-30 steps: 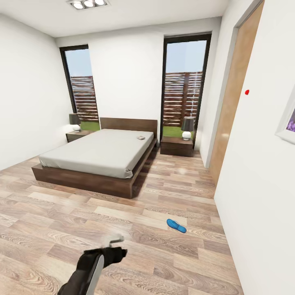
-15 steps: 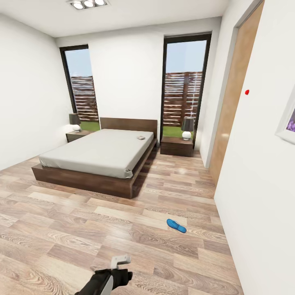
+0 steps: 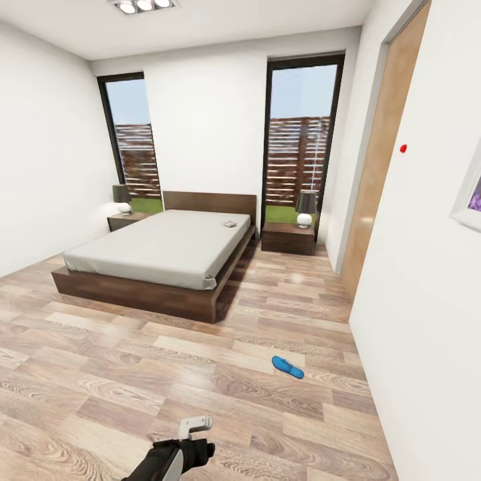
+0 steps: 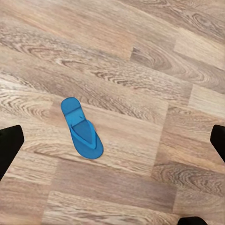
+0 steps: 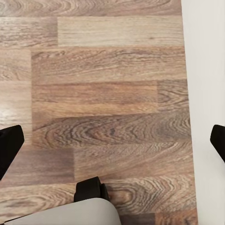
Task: In the bedroom, move the book from the bed onto either nightstand, and place the two sandals side by side next to the bed.
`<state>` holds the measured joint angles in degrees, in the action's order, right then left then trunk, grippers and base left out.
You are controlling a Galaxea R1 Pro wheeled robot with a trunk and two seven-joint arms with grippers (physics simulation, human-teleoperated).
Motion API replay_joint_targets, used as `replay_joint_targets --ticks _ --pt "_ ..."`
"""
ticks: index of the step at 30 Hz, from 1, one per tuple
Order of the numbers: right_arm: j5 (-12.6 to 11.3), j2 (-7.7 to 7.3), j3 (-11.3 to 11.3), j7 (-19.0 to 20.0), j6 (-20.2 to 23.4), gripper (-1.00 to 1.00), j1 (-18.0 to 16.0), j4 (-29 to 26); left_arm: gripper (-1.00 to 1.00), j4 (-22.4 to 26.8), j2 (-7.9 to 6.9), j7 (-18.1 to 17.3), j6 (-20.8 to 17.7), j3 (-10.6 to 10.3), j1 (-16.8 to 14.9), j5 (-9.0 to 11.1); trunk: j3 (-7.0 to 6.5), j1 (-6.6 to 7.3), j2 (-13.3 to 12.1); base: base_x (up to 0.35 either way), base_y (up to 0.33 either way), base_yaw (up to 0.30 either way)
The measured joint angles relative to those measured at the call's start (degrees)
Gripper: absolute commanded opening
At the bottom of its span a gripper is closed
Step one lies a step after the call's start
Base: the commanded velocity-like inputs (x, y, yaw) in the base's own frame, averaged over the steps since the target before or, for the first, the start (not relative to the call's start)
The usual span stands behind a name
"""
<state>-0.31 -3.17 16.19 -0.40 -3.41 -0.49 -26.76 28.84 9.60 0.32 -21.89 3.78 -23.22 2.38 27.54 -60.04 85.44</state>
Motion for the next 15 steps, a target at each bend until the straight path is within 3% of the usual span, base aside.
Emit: replay_joint_targets --ticks 15 --pt "0.2 -0.02 0.0 0.2 0.0 1.00 0.0 0.0 1.00 0.0 0.00 -0.2 0.0 0.0 0.0 0.0 2.69 -3.30 6.0 0.000 0.000 0.000"
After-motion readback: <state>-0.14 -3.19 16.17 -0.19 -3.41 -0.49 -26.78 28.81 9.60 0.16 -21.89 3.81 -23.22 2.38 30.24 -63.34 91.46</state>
